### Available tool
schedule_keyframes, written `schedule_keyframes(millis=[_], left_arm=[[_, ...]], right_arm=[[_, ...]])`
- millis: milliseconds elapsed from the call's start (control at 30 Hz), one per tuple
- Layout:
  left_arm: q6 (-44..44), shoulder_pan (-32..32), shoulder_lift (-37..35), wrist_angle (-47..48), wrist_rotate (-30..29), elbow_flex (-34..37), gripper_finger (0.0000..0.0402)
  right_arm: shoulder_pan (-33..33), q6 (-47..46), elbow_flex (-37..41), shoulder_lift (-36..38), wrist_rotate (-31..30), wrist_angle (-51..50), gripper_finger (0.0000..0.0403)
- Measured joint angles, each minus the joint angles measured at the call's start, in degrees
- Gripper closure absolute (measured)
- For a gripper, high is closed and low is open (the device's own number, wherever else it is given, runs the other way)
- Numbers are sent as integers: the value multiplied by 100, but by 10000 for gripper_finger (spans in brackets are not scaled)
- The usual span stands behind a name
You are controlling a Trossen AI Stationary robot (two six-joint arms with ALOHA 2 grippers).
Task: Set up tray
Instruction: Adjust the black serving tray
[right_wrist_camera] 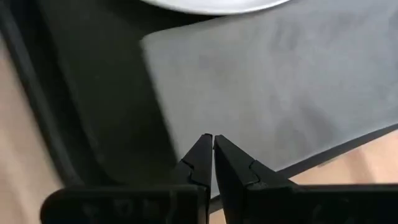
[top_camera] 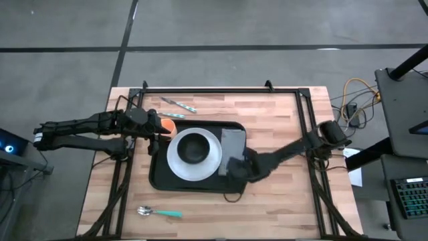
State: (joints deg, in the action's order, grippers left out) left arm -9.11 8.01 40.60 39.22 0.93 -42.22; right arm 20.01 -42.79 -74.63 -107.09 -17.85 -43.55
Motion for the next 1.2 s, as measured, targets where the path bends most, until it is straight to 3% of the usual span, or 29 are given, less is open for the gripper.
schedule_keyframes(millis=[467, 700, 1200], left_arm=[[-48, 0, -2, -7, 0, 0, 300], [-48, 0, -4, -7, 0, 0, 300], [-48, 0, -4, -9, 0, 0, 300]], right_arm=[[156, -289, 80, -146, 229, 179, 395], [189, -347, 223, -353, 724, 399, 395], [331, -999, 530, -389, 609, 18, 395]])
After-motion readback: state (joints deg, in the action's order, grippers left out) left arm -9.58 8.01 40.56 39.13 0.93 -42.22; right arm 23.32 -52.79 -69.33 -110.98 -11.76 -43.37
